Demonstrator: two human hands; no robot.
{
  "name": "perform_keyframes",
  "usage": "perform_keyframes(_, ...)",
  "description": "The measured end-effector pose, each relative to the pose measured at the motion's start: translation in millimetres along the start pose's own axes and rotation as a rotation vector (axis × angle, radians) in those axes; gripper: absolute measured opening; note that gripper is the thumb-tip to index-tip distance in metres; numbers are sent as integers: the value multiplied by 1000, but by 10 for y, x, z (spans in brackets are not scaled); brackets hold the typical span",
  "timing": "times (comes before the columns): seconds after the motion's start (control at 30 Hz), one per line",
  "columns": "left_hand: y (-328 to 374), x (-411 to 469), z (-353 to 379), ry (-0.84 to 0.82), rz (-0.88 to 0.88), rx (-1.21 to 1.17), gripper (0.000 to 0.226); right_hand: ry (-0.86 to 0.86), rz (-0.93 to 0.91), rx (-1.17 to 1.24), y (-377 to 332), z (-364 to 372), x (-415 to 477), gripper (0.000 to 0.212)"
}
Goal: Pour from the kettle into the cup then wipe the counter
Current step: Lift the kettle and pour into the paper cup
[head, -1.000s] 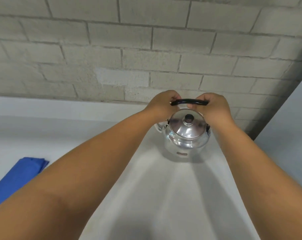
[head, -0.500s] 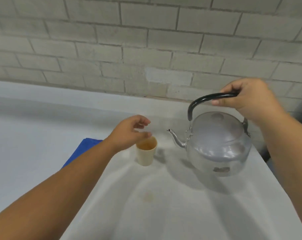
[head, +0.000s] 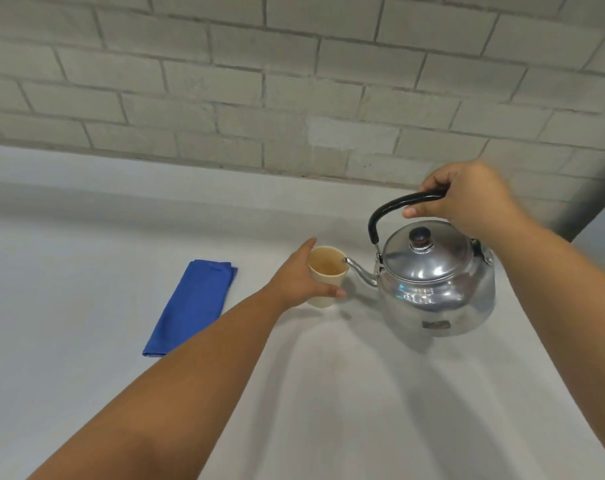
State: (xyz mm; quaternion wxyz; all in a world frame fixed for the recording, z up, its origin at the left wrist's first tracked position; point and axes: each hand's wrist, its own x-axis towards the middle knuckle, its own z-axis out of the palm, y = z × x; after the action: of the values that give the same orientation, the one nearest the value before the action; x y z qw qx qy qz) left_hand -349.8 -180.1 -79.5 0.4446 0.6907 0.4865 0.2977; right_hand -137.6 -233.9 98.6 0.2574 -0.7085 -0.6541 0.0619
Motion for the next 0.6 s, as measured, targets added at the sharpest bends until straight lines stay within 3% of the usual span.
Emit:
perform_keyframes(0.33, -58, 113, 62, 39, 8, -119, 89, -26, 6, -244, -203, 101, 30, 37)
perform_keyframes(0.6, -64, 119, 60, 33, 1, -122, 79, -44, 16, -253, -290, 97, 23, 37)
